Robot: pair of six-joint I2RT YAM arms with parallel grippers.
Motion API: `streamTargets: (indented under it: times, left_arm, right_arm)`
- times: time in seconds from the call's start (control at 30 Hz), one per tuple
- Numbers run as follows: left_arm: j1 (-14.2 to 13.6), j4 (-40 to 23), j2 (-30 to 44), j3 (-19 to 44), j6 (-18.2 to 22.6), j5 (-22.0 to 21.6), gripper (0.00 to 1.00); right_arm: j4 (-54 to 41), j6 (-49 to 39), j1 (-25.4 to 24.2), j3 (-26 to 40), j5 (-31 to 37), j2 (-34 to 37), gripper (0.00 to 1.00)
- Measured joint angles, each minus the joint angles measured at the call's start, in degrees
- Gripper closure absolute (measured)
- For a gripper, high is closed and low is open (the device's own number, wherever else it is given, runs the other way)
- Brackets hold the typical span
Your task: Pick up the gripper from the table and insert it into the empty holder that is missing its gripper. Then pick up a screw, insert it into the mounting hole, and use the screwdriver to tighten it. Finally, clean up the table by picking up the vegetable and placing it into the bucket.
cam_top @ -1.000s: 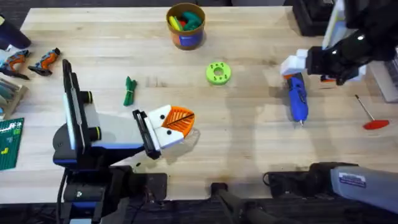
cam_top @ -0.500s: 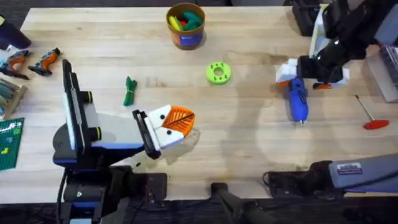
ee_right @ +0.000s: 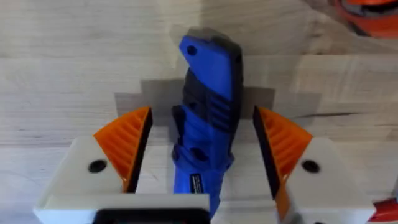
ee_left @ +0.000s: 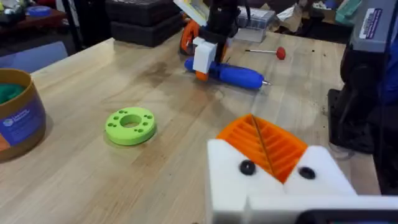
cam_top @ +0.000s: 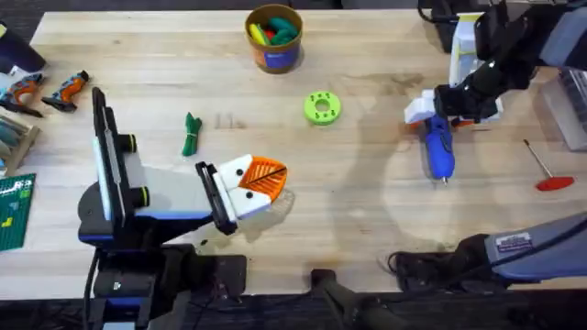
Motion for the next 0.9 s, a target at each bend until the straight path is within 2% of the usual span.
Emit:
streamTargets:
  times: [0.43,0.57,0.63,0.73,0.83,0.9]
  left_arm:
    - [0.00,-0.01,0.00,0.00,0.00,0.00,0.996]
    - [0.00,0.00,0.00,0.00,0.00,0.00,0.996]
    - [0.00,-0.01,0.00,0.00,0.00,0.00,0.996]
    - [0.00,-0.01,0.00,0.00,0.00,0.00,0.996]
    - [0.00,-0.01,0.00,0.00,0.02,0.00,0.996]
    - [0.00,-0.01,0.00,0.00,0.00,0.00,0.996]
  right_arm:
    - [0.81,-2.44,0.00,-0.02,-0.34,2.13,0.063]
    - [0.79,-2.66,0.00,-0.02,-0.68,2.12,0.129]
    - [0.86,-2.85,0.07,-0.02,-0.72,2.13,0.321]
    - [1.09,-2.92,0.04,-0.02,-0.63,2.12,0.714]
    - [1.17,-3.02,0.04,-0.04,-0.39,2.19,0.956]
    - [1.22,-2.82,0.04,-0.13,-0.44,2.23,0.976]
